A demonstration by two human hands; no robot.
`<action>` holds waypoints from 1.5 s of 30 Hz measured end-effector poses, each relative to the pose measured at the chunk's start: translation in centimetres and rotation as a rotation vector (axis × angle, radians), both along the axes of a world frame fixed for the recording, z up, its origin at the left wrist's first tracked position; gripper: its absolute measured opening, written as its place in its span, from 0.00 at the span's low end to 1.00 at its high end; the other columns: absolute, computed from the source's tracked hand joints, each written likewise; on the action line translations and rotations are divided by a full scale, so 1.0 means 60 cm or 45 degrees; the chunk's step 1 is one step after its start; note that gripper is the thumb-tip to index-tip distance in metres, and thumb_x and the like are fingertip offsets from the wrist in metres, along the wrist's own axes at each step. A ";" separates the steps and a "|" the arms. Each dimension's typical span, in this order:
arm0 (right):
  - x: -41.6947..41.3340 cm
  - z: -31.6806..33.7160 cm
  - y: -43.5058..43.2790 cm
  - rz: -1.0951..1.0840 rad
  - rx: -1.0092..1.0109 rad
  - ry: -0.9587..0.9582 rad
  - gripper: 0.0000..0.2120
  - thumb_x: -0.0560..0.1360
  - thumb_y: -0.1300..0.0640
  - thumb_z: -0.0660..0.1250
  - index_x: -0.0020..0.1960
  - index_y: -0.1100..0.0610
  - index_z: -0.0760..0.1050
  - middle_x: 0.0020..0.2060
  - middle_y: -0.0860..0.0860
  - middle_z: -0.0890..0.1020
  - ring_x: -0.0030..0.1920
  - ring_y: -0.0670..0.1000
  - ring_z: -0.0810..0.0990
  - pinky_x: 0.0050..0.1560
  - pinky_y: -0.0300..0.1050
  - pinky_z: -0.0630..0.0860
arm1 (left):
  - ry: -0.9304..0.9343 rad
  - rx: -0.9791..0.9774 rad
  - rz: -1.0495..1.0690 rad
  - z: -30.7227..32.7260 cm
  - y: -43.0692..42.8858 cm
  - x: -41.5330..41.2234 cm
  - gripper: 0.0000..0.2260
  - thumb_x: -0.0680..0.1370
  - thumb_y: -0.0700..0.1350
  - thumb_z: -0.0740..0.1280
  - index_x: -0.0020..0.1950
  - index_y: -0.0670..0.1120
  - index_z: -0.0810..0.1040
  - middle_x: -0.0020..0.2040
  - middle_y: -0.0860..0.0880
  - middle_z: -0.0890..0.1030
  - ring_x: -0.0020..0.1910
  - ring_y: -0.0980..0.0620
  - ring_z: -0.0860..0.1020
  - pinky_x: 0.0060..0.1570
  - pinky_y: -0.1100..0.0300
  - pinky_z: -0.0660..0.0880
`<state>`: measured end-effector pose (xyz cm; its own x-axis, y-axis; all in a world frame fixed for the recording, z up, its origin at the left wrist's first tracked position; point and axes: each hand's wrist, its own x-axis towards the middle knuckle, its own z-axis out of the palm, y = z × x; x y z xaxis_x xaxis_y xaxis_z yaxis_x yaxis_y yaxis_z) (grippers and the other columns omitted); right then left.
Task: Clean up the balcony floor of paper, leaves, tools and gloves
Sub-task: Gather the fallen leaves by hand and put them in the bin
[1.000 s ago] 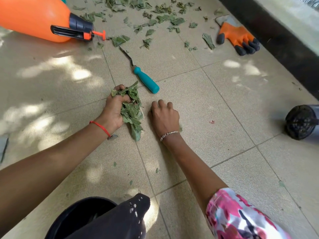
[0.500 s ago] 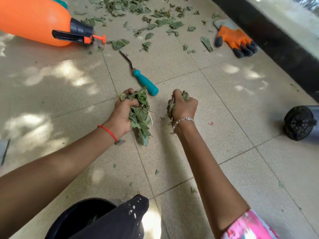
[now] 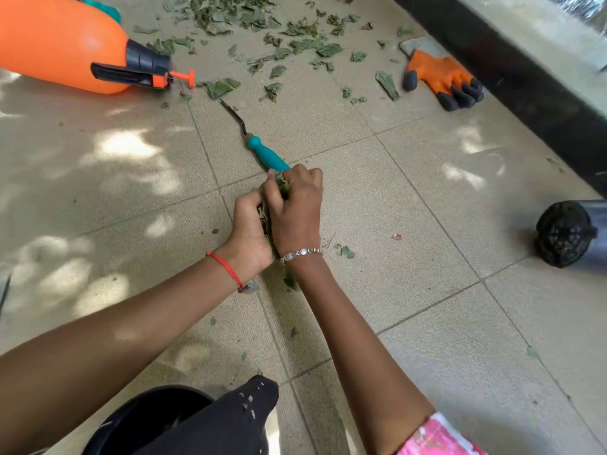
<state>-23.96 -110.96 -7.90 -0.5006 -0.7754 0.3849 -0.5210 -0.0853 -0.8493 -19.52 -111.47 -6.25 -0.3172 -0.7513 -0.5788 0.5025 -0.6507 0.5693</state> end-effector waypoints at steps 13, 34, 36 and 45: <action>-0.006 -0.021 0.011 0.006 0.273 0.581 0.12 0.72 0.56 0.52 0.49 0.61 0.70 0.50 0.58 0.74 0.48 0.54 0.69 0.51 0.46 0.64 | -0.090 -0.103 -0.166 -0.002 -0.001 0.012 0.10 0.77 0.50 0.63 0.50 0.47 0.81 0.42 0.51 0.84 0.44 0.55 0.82 0.51 0.61 0.76; -0.049 0.006 -0.027 0.770 0.509 -0.878 0.41 0.60 0.60 0.56 0.74 0.56 0.53 0.72 0.56 0.60 0.70 0.51 0.61 0.56 0.30 0.67 | -0.013 -0.116 -0.177 -0.044 -0.027 0.060 0.14 0.75 0.32 0.54 0.39 0.50 0.69 0.34 0.49 0.79 0.32 0.51 0.78 0.32 0.62 0.77; -0.055 0.000 -0.035 0.729 0.515 -0.543 0.32 0.67 0.58 0.54 0.72 0.58 0.59 0.71 0.55 0.63 0.71 0.51 0.61 0.66 0.37 0.61 | -0.046 -0.130 -0.147 -0.044 -0.032 0.070 0.14 0.75 0.32 0.54 0.39 0.51 0.68 0.33 0.50 0.78 0.30 0.52 0.78 0.30 0.64 0.76; -0.051 -0.069 -0.008 0.857 0.684 0.484 0.18 0.80 0.58 0.52 0.68 0.62 0.68 0.70 0.55 0.67 0.70 0.54 0.64 0.70 0.42 0.56 | -0.113 -0.170 0.033 -0.063 -0.056 0.118 0.12 0.74 0.32 0.55 0.41 0.49 0.66 0.36 0.49 0.73 0.35 0.51 0.74 0.33 0.64 0.76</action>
